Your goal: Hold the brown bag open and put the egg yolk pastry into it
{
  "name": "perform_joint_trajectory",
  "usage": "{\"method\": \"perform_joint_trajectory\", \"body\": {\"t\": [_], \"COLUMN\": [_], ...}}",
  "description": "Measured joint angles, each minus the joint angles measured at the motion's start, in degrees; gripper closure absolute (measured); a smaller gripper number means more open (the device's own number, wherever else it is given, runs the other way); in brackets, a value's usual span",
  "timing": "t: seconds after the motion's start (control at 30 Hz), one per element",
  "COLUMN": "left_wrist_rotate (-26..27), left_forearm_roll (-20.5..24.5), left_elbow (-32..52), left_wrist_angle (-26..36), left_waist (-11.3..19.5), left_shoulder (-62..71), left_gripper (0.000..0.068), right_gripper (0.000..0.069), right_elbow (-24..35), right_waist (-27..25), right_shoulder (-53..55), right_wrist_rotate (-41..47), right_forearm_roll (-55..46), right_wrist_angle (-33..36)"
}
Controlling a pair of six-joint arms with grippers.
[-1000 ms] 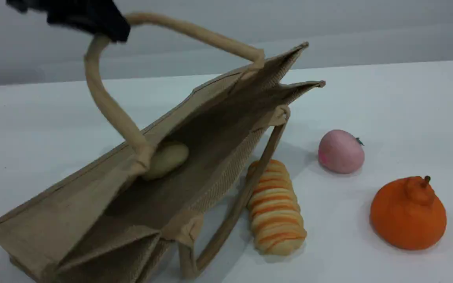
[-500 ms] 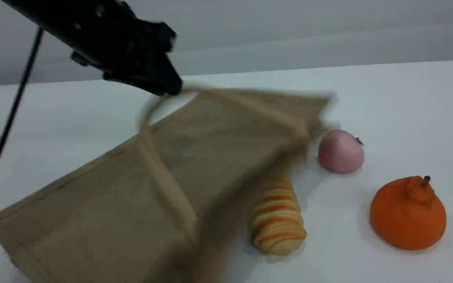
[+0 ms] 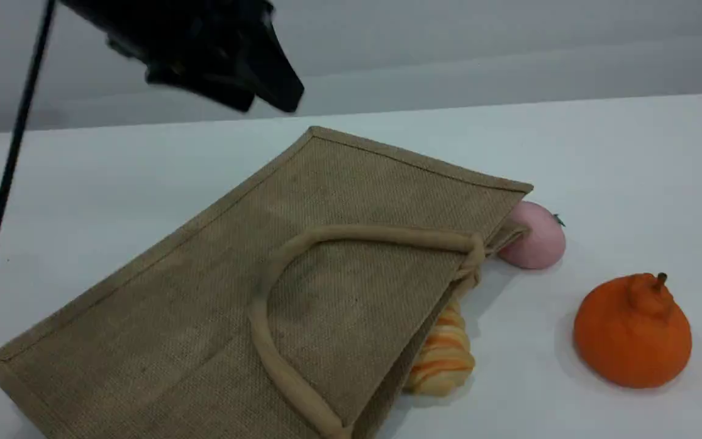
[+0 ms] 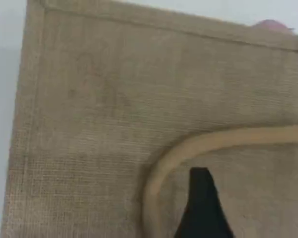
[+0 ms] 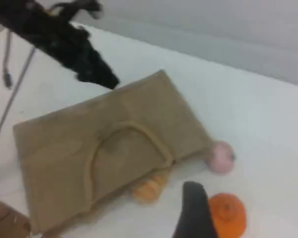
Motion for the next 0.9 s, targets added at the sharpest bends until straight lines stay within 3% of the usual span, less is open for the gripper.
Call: {"method": "perform_joint_trajectory", "body": {"t": [0.23,0.37,0.5,0.77,0.9], "left_wrist_rotate": [0.12,-0.05,-1.74,-13.42,-19.31], "left_forearm_roll": [1.75,2.08,2.98,10.8,12.98], "left_elbow": [0.0,-0.05,-0.04,1.1,4.04], "left_wrist_angle": [7.22,10.57,13.17,17.69,21.01], "left_waist": [0.0,-0.53,-3.28,-7.27,-7.43], "left_shoulder": [-12.94,-21.47,-29.66,-42.13,-46.53], "left_gripper": [0.0238,0.0238,0.0238,0.0238,0.0238], "right_gripper": [0.0247,0.0247,0.0247,0.0247,0.0247], "right_elbow": [4.08,10.76,18.79,33.73,36.11], "right_waist": [0.0,0.0,0.0,0.0,0.0], "right_shoulder": [-4.52,-9.18,-15.26,-27.83,-29.68], "right_wrist_rotate": [-0.64,-0.64,-0.64,-0.58,-0.59], "right_forearm_roll": [-1.11,-1.11,-1.25,-2.13,-2.84], "right_wrist_angle": [-0.18,-0.1,-1.0,-7.02,-9.23]}}
